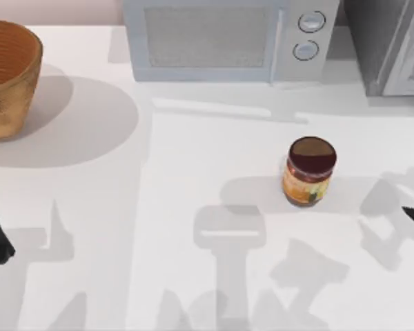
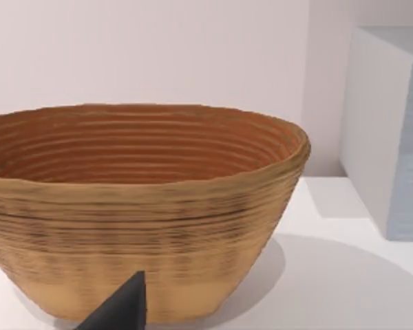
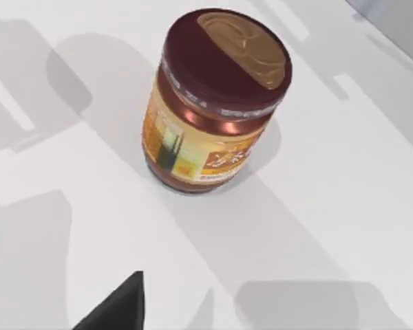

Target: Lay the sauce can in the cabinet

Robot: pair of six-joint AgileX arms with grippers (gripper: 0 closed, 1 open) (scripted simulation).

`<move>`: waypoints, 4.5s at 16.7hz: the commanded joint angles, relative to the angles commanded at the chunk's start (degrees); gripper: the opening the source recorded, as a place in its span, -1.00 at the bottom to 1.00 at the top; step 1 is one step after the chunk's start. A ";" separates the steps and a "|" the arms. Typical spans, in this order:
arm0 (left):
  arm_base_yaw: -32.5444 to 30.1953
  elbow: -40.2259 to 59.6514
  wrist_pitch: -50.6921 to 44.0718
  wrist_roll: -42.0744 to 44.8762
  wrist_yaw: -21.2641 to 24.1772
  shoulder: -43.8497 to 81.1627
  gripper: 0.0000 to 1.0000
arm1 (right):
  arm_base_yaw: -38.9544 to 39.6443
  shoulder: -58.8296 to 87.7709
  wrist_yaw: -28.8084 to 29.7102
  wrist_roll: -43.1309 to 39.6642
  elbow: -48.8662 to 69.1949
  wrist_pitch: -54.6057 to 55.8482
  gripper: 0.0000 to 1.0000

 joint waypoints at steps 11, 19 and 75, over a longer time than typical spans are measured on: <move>0.00 0.00 0.00 0.00 0.00 0.00 1.00 | -1.06 28.67 -17.64 -21.37 15.74 -10.03 1.00; 0.00 0.00 0.00 0.00 0.00 0.00 1.00 | -1.30 49.49 -29.65 -37.67 27.25 -17.27 1.00; 0.00 0.00 0.00 0.00 0.00 0.00 1.00 | 7.03 83.14 -48.83 6.87 27.73 60.96 0.55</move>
